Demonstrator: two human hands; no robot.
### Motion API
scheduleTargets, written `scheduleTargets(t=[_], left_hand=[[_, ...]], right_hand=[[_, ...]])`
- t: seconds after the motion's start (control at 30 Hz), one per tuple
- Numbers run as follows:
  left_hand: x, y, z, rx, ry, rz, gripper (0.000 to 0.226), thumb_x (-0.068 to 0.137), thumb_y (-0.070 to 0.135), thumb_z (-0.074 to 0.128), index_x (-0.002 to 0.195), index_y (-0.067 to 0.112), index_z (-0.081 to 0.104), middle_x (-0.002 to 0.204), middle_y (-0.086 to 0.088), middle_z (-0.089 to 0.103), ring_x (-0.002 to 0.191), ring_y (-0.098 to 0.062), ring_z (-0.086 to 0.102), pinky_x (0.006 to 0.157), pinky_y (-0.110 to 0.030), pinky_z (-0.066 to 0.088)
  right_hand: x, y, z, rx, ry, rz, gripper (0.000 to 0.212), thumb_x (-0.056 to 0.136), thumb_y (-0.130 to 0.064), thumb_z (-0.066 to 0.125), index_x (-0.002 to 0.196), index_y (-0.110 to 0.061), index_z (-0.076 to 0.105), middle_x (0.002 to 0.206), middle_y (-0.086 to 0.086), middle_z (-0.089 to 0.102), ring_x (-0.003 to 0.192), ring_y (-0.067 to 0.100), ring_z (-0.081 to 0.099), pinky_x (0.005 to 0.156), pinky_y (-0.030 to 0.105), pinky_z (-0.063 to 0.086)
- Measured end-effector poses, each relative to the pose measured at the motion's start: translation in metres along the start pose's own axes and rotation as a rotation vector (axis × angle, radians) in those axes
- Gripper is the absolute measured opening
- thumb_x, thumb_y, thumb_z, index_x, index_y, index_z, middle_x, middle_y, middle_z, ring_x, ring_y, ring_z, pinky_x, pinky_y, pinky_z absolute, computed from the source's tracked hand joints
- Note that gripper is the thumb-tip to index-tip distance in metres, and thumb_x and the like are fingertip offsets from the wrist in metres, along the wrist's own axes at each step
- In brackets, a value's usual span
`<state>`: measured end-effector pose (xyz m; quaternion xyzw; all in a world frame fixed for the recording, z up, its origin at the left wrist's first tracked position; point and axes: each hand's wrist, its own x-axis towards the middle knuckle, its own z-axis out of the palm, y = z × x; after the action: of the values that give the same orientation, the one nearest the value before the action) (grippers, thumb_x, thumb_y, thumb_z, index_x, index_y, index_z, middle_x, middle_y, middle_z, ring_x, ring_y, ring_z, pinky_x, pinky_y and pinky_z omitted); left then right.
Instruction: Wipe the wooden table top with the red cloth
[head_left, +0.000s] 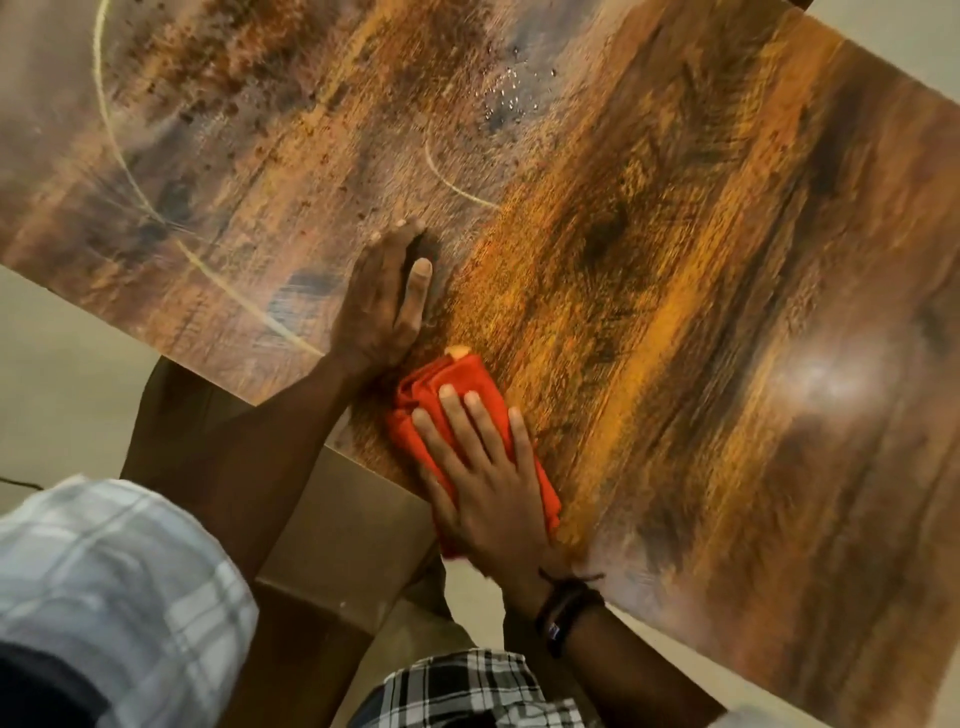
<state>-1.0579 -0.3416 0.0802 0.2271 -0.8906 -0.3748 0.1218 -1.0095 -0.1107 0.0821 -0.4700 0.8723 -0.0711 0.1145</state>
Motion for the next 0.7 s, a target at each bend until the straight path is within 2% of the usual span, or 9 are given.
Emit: scheduleTargets(t=[0.07, 0.13, 0.2, 0.27, 0.33, 0.4, 0.6, 0.7], left_hand=[[0.001, -0.001, 0.000, 0.013, -0.012, -0.008, 0.055, 0.105, 0.041, 0.026, 0.148, 0.009, 0.038, 0.151, -0.011, 0.043, 0.140, -0.025, 0.040, 0.115, -0.048, 0.032], [-0.001, -0.002, 0.001, 0.031, -0.017, -0.007, 0.054, 0.105, 0.041, 0.026, 0.148, 0.010, 0.037, 0.152, -0.012, 0.042, 0.141, -0.025, 0.038, 0.116, -0.048, 0.031], [-0.001, -0.003, 0.003, 0.046, -0.026, -0.009, 0.054, 0.105, 0.042, 0.026, 0.148, 0.010, 0.037, 0.152, -0.012, 0.041, 0.141, -0.025, 0.037, 0.117, -0.047, 0.029], [0.000, -0.003, 0.002, 0.051, -0.033, -0.013, 0.053, 0.105, 0.041, 0.027, 0.148, 0.011, 0.037, 0.151, -0.013, 0.042, 0.142, -0.026, 0.037, 0.117, -0.049, 0.029], [0.000, -0.003, 0.001, 0.039, -0.031, -0.011, 0.053, 0.105, 0.041, 0.027, 0.147, 0.011, 0.038, 0.151, -0.013, 0.043, 0.141, -0.026, 0.037, 0.116, -0.050, 0.029], [-0.001, -0.001, 0.000, 0.008, -0.024, -0.020, 0.054, 0.105, 0.041, 0.029, 0.148, 0.011, 0.039, 0.152, -0.012, 0.043, 0.141, -0.026, 0.038, 0.116, -0.050, 0.029], [-0.002, -0.001, -0.002, -0.063, -0.010, -0.034, 0.053, 0.105, 0.040, 0.029, 0.145, 0.010, 0.044, 0.150, -0.007, 0.047, 0.139, -0.019, 0.042, 0.116, -0.041, 0.032], [-0.001, -0.003, -0.001, -0.061, 0.001, -0.034, 0.048, 0.106, 0.035, 0.032, 0.145, 0.009, 0.045, 0.149, -0.008, 0.047, 0.138, -0.019, 0.043, 0.115, -0.039, 0.034]], right_hand=[[-0.025, 0.021, -0.002, -0.031, -0.046, -0.086, 0.056, 0.105, -0.050, 0.027, 0.158, -0.033, 0.019, 0.167, -0.001, 0.010, 0.155, 0.019, 0.007, 0.121, 0.056, 0.017], [-0.036, 0.048, -0.010, -0.043, -0.056, -0.092, 0.056, 0.104, -0.052, 0.026, 0.157, -0.033, 0.022, 0.167, -0.002, 0.012, 0.154, 0.018, 0.009, 0.120, 0.057, 0.019], [-0.032, 0.073, -0.019, -0.055, -0.056, -0.016, 0.058, 0.104, -0.054, 0.024, 0.157, -0.033, 0.022, 0.167, -0.001, 0.010, 0.155, 0.019, 0.008, 0.120, 0.058, 0.017], [-0.012, 0.084, -0.025, -0.042, -0.020, 0.135, 0.059, 0.103, -0.055, 0.024, 0.158, -0.033, 0.020, 0.167, -0.001, 0.010, 0.155, 0.020, 0.005, 0.122, 0.057, 0.012], [0.016, 0.078, -0.027, -0.040, 0.036, 0.269, 0.059, 0.103, -0.054, 0.025, 0.158, -0.032, 0.021, 0.167, 0.002, 0.013, 0.155, 0.022, 0.007, 0.122, 0.058, 0.011], [0.042, 0.064, -0.024, -0.059, 0.059, 0.302, 0.060, 0.103, -0.054, 0.025, 0.158, -0.031, 0.021, 0.167, 0.004, 0.015, 0.155, 0.025, 0.008, 0.121, 0.059, 0.009], [0.050, 0.001, -0.005, -0.049, 0.010, 0.035, 0.059, 0.105, -0.052, 0.026, 0.158, -0.029, 0.020, 0.167, 0.005, 0.011, 0.155, 0.025, 0.004, 0.122, 0.058, 0.006], [0.023, 0.002, -0.001, -0.067, -0.018, -0.097, 0.058, 0.104, -0.052, 0.029, 0.158, -0.031, 0.022, 0.167, 0.002, 0.014, 0.155, 0.023, 0.008, 0.122, 0.056, 0.009]])
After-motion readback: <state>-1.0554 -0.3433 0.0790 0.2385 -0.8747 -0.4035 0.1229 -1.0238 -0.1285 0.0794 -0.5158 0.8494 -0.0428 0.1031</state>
